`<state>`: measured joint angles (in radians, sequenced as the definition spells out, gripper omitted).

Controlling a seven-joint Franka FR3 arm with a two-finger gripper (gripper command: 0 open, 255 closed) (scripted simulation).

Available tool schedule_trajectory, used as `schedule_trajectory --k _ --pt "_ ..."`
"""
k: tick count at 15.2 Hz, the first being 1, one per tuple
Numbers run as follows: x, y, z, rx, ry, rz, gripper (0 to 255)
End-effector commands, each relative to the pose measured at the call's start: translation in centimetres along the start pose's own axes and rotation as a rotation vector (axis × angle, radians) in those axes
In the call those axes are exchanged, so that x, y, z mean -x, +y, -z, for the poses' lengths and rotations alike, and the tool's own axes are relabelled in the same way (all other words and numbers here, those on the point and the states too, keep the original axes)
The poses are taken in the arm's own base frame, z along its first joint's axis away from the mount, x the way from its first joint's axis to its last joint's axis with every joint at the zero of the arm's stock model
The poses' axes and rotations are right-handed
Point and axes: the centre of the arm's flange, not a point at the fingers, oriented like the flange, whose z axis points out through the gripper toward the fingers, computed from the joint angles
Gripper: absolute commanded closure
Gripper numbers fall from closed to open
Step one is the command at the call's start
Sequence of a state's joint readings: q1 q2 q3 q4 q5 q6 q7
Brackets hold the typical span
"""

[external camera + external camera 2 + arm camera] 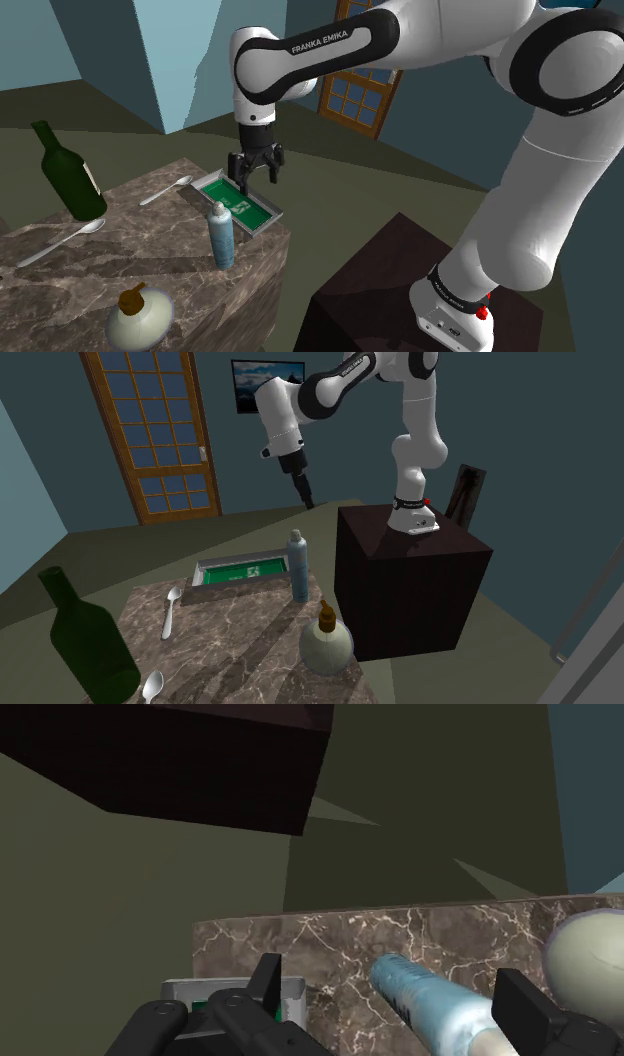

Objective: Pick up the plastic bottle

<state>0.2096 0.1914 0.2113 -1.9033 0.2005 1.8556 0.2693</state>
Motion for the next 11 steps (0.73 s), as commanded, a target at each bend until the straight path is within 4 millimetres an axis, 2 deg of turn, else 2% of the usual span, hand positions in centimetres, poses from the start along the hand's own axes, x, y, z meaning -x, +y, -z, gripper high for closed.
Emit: schedule_trajectory --k 1,8,11 --pt "-1.8 -1.7 -0.8 -0.002 -0.012 0.003 0" --pt "-8.4 -7.6 -4.6 -0.007 -0.053 0.016 0" --pt "-9.0 -7.8 -5.8 -0.007 -0.055 0.016 0"
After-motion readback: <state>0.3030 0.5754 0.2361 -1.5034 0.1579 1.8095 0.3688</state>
